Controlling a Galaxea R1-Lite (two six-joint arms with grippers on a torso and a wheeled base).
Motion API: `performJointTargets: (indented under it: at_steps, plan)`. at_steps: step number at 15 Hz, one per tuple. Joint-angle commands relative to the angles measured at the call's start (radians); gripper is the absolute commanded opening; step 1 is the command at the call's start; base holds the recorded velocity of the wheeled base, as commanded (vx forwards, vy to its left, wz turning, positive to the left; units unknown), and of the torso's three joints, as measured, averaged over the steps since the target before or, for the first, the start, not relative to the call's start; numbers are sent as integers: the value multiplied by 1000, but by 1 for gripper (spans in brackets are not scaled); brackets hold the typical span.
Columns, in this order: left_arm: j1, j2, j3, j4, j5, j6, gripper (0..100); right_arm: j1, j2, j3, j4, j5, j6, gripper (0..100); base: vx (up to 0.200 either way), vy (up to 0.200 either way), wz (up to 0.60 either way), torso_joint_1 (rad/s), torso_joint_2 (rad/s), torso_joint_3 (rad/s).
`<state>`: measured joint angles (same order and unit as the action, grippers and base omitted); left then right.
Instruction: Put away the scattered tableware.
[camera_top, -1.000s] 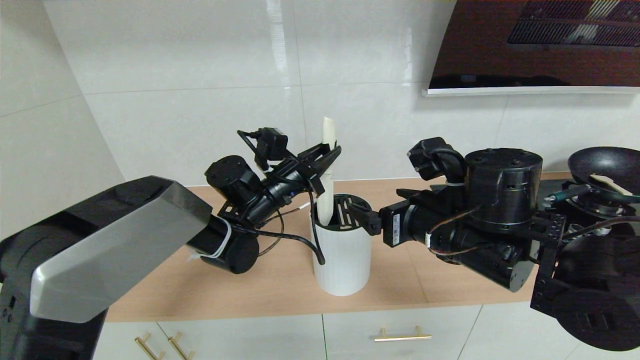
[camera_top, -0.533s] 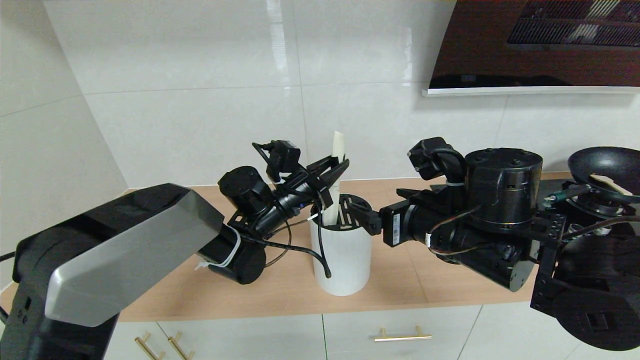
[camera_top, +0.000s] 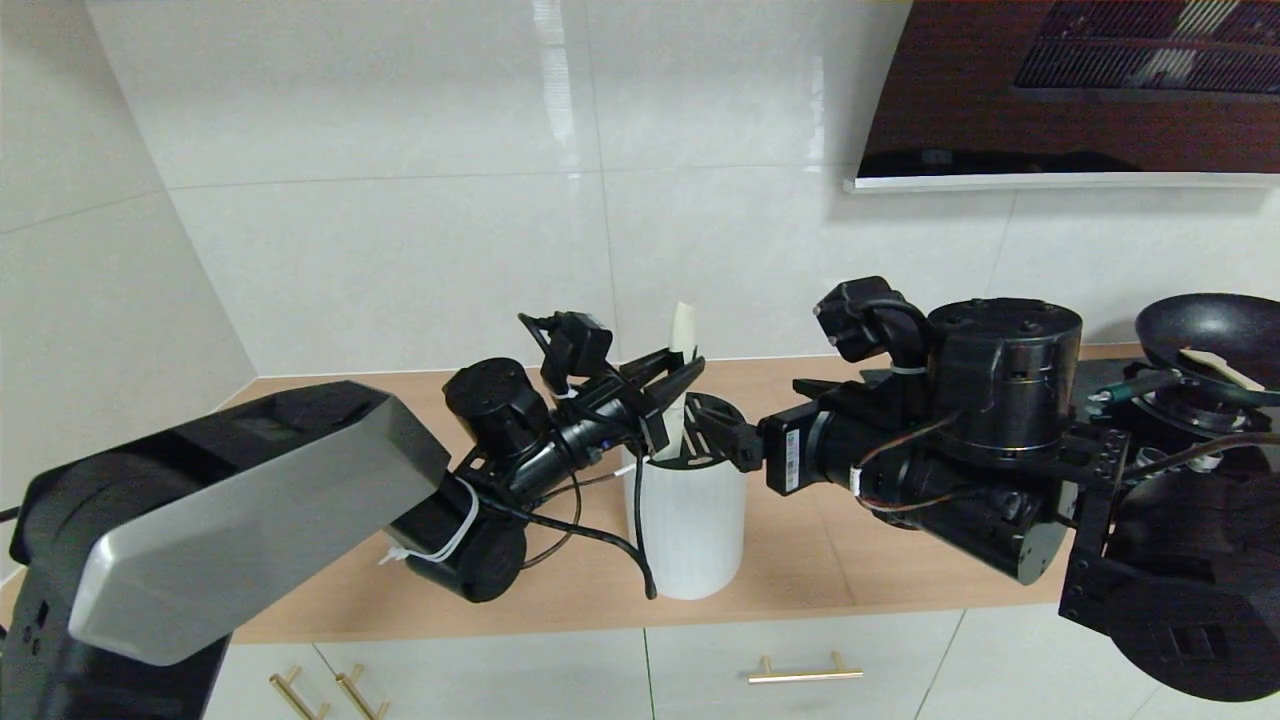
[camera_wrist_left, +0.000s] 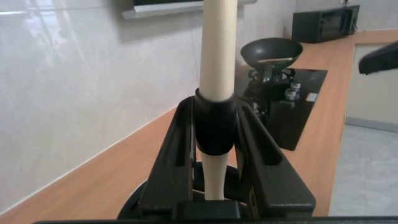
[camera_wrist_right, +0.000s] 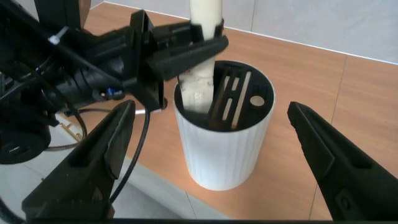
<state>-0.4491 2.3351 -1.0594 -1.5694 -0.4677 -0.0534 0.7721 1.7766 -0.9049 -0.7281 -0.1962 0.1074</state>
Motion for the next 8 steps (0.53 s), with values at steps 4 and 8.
performJointTargets:
  at_steps: [4, 8]
  plan:
    - [0, -3, 7, -1, 0, 0, 0, 1, 3, 0, -1, 0, 0, 100, 0, 0, 0, 0, 0, 0]
    - [-17, -89, 88, -1, 1, 23, 100, 1, 3, -2, -1, 0, 0, 100, 0, 0, 0, 0, 0, 0]
